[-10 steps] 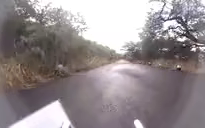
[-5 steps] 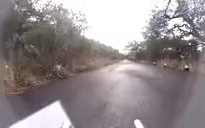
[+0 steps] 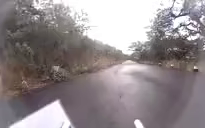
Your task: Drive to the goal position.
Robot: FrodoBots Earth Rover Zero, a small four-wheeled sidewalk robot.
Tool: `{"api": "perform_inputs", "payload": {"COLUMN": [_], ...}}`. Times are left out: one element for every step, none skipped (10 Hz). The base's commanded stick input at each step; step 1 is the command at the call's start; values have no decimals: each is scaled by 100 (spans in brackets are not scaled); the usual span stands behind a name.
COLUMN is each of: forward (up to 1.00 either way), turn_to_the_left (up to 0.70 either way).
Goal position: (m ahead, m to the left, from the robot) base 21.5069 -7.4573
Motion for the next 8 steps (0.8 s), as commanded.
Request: {"api": "perform_inputs", "payload": {"forward": [100, 100, 100, 100, 100, 100, 100, 100], "turn_to_the_left": [-40, -40, -40, -40, -40, -40, -40, -40]}}
